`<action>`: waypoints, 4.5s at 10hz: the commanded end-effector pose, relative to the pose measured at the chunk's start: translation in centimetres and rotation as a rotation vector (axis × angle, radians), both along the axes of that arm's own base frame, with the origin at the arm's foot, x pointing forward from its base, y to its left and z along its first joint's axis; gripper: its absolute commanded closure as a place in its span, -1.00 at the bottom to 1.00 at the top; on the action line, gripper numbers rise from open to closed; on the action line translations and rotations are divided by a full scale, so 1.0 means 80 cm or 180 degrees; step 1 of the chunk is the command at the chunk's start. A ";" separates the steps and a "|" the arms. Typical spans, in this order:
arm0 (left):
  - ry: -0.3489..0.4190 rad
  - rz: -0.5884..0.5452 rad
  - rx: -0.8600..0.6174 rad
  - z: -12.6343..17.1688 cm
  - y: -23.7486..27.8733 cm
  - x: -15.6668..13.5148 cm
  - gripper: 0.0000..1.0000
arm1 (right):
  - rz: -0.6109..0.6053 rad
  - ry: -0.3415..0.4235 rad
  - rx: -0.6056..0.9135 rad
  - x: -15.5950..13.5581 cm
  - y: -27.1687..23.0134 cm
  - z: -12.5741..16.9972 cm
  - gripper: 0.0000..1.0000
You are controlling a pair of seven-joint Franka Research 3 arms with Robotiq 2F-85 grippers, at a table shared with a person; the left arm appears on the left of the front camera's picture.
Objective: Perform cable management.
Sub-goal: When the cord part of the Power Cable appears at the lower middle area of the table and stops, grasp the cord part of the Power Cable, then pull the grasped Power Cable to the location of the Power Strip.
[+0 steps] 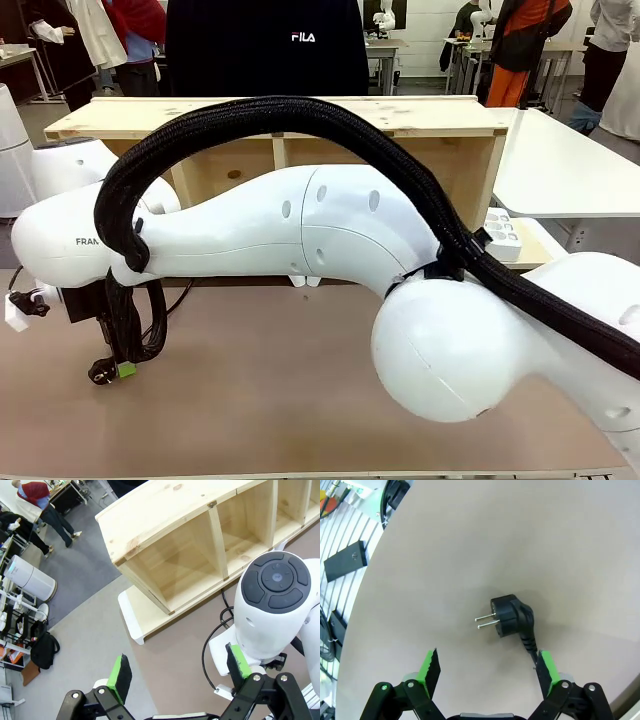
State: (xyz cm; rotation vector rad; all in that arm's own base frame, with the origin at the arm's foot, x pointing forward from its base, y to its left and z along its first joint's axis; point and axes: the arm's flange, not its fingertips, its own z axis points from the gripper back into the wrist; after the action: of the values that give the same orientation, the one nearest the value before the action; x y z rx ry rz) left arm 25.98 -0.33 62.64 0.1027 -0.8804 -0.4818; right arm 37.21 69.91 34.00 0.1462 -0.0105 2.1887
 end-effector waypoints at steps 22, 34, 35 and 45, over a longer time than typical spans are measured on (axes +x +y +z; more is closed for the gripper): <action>-0.0005 0.0002 -0.0002 0.000 0.001 -0.001 -1.00 | -0.0087 -0.0157 -0.0100 0.029 0.071 -0.025 1.00; -0.0005 0.0002 -0.0002 0.000 0.001 -0.001 -1.00 | -0.0048 -0.0211 -0.0054 0.002 0.016 -0.032 1.00; -0.0005 0.0002 -0.0002 0.000 0.001 -0.001 -1.00 | -0.0048 -0.0211 -0.0054 0.002 0.016 -0.032 1.00; -0.0005 0.0002 -0.0002 0.000 0.001 -0.001 -1.00 | -0.0048 -0.0211 -0.0054 0.002 0.016 -0.032 1.00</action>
State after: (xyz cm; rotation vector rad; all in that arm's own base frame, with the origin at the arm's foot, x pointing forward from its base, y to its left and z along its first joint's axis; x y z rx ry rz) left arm 25.98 -0.33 62.64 0.1027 -0.8804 -0.4818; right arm 37.51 71.11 31.39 0.0659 -0.0297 2.1661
